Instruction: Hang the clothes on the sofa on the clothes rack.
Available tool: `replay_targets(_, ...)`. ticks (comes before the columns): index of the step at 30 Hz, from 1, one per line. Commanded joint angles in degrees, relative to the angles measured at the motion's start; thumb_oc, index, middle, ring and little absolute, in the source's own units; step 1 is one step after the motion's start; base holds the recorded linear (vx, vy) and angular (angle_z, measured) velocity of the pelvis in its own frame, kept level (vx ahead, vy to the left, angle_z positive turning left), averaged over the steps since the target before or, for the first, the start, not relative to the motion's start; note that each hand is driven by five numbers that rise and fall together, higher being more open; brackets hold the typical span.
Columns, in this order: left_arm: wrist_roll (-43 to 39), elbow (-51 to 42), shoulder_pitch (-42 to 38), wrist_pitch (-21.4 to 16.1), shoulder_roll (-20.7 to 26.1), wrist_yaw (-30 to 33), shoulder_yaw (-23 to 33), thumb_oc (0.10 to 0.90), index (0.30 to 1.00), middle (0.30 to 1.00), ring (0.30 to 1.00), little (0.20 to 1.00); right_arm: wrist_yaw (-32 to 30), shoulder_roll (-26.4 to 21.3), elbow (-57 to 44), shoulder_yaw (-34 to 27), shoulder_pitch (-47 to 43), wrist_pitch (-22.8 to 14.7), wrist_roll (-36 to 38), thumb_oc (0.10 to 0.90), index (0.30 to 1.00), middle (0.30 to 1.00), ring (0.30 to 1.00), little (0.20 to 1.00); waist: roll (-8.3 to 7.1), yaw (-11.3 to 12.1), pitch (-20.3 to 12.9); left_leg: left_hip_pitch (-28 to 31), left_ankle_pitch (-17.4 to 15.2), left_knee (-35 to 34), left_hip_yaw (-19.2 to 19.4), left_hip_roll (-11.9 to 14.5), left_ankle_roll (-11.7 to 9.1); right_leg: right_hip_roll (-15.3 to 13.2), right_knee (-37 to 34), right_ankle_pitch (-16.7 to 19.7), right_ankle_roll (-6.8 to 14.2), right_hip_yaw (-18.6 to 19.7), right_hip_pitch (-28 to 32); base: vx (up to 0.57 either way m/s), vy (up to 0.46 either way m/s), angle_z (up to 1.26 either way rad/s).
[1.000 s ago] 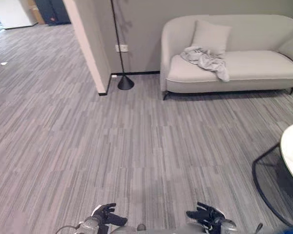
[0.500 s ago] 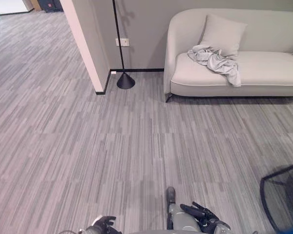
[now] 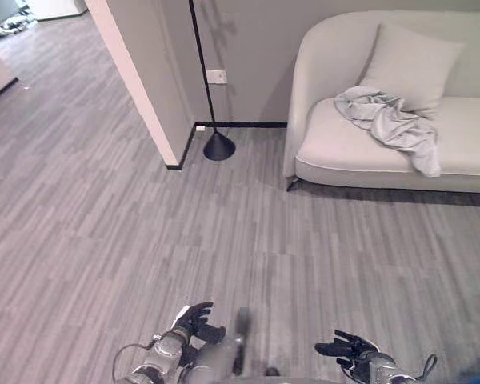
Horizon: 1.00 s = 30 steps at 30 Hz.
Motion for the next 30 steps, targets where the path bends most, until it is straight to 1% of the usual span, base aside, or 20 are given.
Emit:
replay_targets(1, 0.8, 7.8, 6.6, 3.1, 3.9, 0.7, 0.4, 0.8, 0.9, 0.9, 0.9, 0.9, 1.9, 4.2, -2.9, -0.4, 2.3, -1.0, -4.3, 0.8, 0.9, 0.9, 0.9, 0.9, -3.05, 3.7, -3.0, 4.8, -0.2, -1.5, -1.8, -2.0, 4.6, -4.6, 13.8, -0.2, 6.7, 4.9, -3.4, 0.58, 0.032, -0.59)
replay_targets(2, 1.2, 9.1, 7.2, 3.5, 3.9, 0.5, 1.4, 0.8, 0.9, 0.9, 0.9, 0.9, 2.3, 4.6, -2.7, 0.0, 2.6, -1.1, -6.1, 0.8, 0.9, 0.9, 0.9, 0.9, -3.99, 4.3, -3.7, 5.9, -1.3, -1.0, -1.8, -2.1, 5.3, -6.2, 20.7, 3.1, 8.9, 3.3, -5.4, 0.41, 0.061, -0.56)
replay_targets(3, 2.7, 9.6, 7.4, 4.1, 4.5, 0.5, 1.9, 0.8, 0.9, 0.9, 0.9, 0.9, 2.8, 5.3, -4.7, 1.1, 2.7, -0.9, -7.7, 0.8, 0.9, 0.9, 0.9, 0.9, -3.78, 4.0, -2.4, 10.4, -3.5, -1.2, -1.6, -1.3, 7.1, -9.7, 38.1, 13.7, 12.6, 0.7, -12.1, 0.4, 0.063, -0.48)
replay_targets(4, 2.7, 9.6, 7.4, 4.1, 4.5, 0.5, 2.0, 0.8, 0.9, 0.9, 0.9, 0.9, 2.8, 5.2, -4.7, 1.1, 2.7, -0.9, -7.7, 0.8, 0.9, 0.9, 0.9, 0.9, -3.66, 4.0, -2.5, 10.3, -3.4, -1.2, -1.6, -1.2, 7.1, -9.5, 38.0, 13.9, 12.6, 0.7, -12.2, 0.36, 0.082, -0.32)
replay_targets(5, 2.4, 9.2, 7.4, 4.1, 4.6, 0.6, 2.1, 0.8, 0.9, 0.9, 0.9, 0.9, 2.6, 5.1, -5.2, 1.1, 2.8, -0.9, -8.1, 0.8, 0.9, 0.9, 0.9, 0.9, -2.39, 3.1, -2.2, 12.0, -3.9, -1.4, -2.1, -0.3, 7.7, -10.6, 43.6, 16.2, 12.2, -1.2, -14.6, 0.42, 0.086, -0.09)
replay_targets(6, 2.7, 7.9, 7.2, 4.0, 4.9, 0.7, 1.2, 0.8, 0.9, 0.9, 0.9, 0.9, 1.8, 4.9, -6.0, 0.5, 2.9, -1.1, -7.7, 0.8, 0.9, 0.9, 0.9, 0.9, -0.38, 1.3, -2.4, 16.5, -4.9, -3.2, -3.3, 1.3, 7.9, -13.7, 49.3, 14.0, 10.6, -6.3, -18.2, 0.42, 0.078, 0.29)
replay_targets(8, 2.9, 7.3, 7.0, 3.9, 5.2, 0.8, 0.8, 0.8, 0.9, 0.9, 0.9, 0.9, 1.7, 4.9, -6.5, 0.3, 3.1, -1.3, -7.6, 0.8, 0.9, 0.9, 0.9, 0.9, -0.18, 0.5, -2.4, 18.2, -5.5, -3.8, -3.7, 1.6, 7.9, -15.0, 49.4, 12.9, 10.3, -8.3, -19.5, 0.42, -0.05, 0.64)
replay_targets(9, 4.1, 5.8, 5.6, 3.3, 5.3, 1.3, -1.4, 0.8, 0.9, 0.9, 0.9, 0.9, 1.4, 4.8, -7.1, 0.3, 3.2, -1.3, -7.5, 0.8, 0.9, 0.9, 0.9, 0.9, -0.84, -0.8, -1.7, 21.4, -7.0, -4.3, -5.0, 1.8, 7.2, -15.8, 42.9, 9.9, 9.3, -10.6, -21.6, 0.5, -0.213, 0.48)
replay_targets(12, 4.7, 3.5, 3.5, 2.4, 5.6, 2.1, -3.2, 0.8, 0.9, 0.9, 0.9, 0.9, 1.1, 4.9, -7.2, 0.4, 3.2, -1.0, -7.6, 0.8, 0.9, 0.9, 0.9, 0.9, -2.16, -2.1, -0.8, 23.3, -9.7, -3.5, -6.8, 2.7, 4.9, -18.4, 25.4, 11.8, 10.7, -9.7, -21.3, 0.36, -0.351, 0.48)
replay_targets(14, 2.8, 3.0, 1.7, 1.8, 5.5, 2.9, -2.2, 0.8, 0.9, 0.9, 0.9, 0.9, 1.3, 5.8, -6.2, -0.2, 3.8, -0.3, -7.7, 0.8, 0.9, 0.9, 0.9, 0.9, -3.0, -2.8, -0.6, 25.9, -12.5, -4.4, -9.4, 5.0, 2.6, -24.3, 11.5, 18.9, 13.7, -5.2, -21.1, 0.36, -0.457, 0.51)
replay_targets(15, 2.8, 3.0, 1.7, 1.8, 5.5, 2.9, -2.2, 0.8, 0.9, 0.9, 0.9, 0.9, 1.3, 5.8, -6.2, -0.2, 3.7, -0.3, -7.7, 0.8, 0.9, 0.9, 0.9, 0.9, -3.05, -2.9, -0.6, 25.9, -12.4, -4.5, -9.5, 4.9, 2.6, -24.3, 11.1, 19.2, 13.7, -5.3, -20.8, 0.28, -0.377, 0.55)
replay_targets(18, 2.2, 3.1, 1.3, 1.5, 5.3, 3.2, -1.7, 0.8, 0.9, 0.9, 0.9, 0.9, 2.0, 6.5, -5.3, -0.5, 4.9, 0.2, -8.8, 0.8, 0.9, 0.9, 0.9, 0.9, -3.9, -3.4, -1.4, 27.6, -13.7, -5.6, -11.7, 7.7, 0.7, -29.5, 7.4, 26.1, 16.1, -2.5, -20.7, 0.25, -0.387, 0.4)
replay_targets(19, 2.6, 3.3, 1.6, 1.5, 5.4, 3.2, -1.6, 0.8, 0.9, 0.9, 0.9, 0.9, 2.1, 6.6, -5.3, -0.4, 5.1, 0.3, -9.2, 0.8, 0.9, 0.9, 0.9, 0.9, -4.28, -3.6, -1.7, 28.2, -14.1, -6.1, -11.8, 8.9, -0.1, -30.3, 7.2, 28.1, 16.7, -1.2, -20.5, 0.19, -0.326, 0.42)
replay_targets(20, 2.6, 3.3, 1.6, 1.5, 5.4, 3.2, -1.6, 0.8, 0.9, 0.9, 0.9, 0.9, 2.1, 6.6, -5.3, -0.4, 5.2, 0.3, -9.2, 0.8, 0.9, 0.9, 0.9, 0.9, -4.2, -3.5, -1.6, 28.3, -14.1, -6.2, -11.7, 9.0, -0.1, -30.2, 7.2, 28.2, 16.7, -1.2, -20.4, 0.23, -0.495, 0.34)
replay_targets(22, 3.7, 5.1, 2.8, 1.8, 5.4, 3.2, -1.6, 0.8, 0.9, 0.9, 0.9, 0.9, 2.2, 6.9, -5.5, 0.2, 5.6, 0.2, -10.2, 0.8, 0.9, 0.9, 0.9, 0.9, -5.4, -3.8, -2.4, 29.3, -14.6, -7.0, -12.4, 12.8, -2.5, -30.8, 8.0, 31.0, 17.8, 2.7, -19.5, 0.22, -0.608, 0.21)
replay_targets(23, 4.1, 5.9, 3.1, 2.0, 5.5, 3.3, -1.3, 0.8, 0.9, 0.9, 0.9, 0.9, 2.3, 7.1, -5.7, 0.6, 5.5, 0.2, -10.9, 0.8, 0.9, 0.9, 0.9, 0.9, -5.68, -3.8, -2.7, 29.5, -14.5, -7.6, -12.7, 14.2, -3.5, -30.0, 8.1, 28.8, 17.7, 4.2, -18.8, 0.11, -0.365, 0.08)
replay_targets(24, 4.1, 5.9, 3.1, 2.0, 5.5, 3.3, -1.3, 0.8, 0.9, 0.9, 0.9, 0.9, 2.3, 7.1, -5.7, 0.6, 5.5, 0.2, -10.9, 0.8, 0.9, 0.9, 0.9, 0.9, -5.58, -3.8, -2.7, 29.6, -14.5, -7.7, -12.6, 14.4, -3.5, -29.8, 8.2, 28.7, 17.6, 4.1, -18.8, 0.12, -0.511, -0.1)
replay_targets(26, 5.3, 7.0, 4.1, 2.4, 6.0, 4.1, -0.5, 0.8, 0.9, 0.9, 0.9, 0.9, 2.3, 8.0, -4.6, 2.5, 5.0, 0.5, -13.9, 0.8, 0.9, 0.9, 0.9, 0.9, -5.58, -3.2, -3.5, 29.6, -12.9, -8.8, -12.4, 20.3, -6.7, -25.9, 12.1, 15.1, 17.9, 4.3, -19.4, 0.13, -0.618, -0.16)
replay_targets(27, 4.7, 7.1, 4.3, 2.3, 6.0, 4.7, -0.2, 0.8, 0.9, 0.9, 0.9, 0.9, 1.9, 8.1, -3.9, 3.1, 4.7, 0.3, -14.3, 0.8, 0.9, 0.9, 0.9, 0.9, -5.15, -3.2, -3.4, 28.9, -11.2, -8.6, -12.9, 22.7, -7.5, -24.0, 13.7, 12.1, 17.3, 4.1, -19.8, 0.09, -0.546, -0.02)
replay_targets(30, 0.6, 6.2, 4.3, 1.8, 5.5, 5.8, 1.1, 0.8, 0.9, 0.9, 0.9, 0.9, 1.0, 7.2, -4.4, 3.3, 3.8, -0.3, -13.1, 0.8, 0.9, 0.9, 0.9, 0.9, -4.39, -3.1, -2.1, 23.5, -0.5, -3.4, -15.8, 25.9, -7.3, -19.0, 17.0, 9.0, 14.9, 3.0, -20.8, 0.03, -0.415, 0.13)
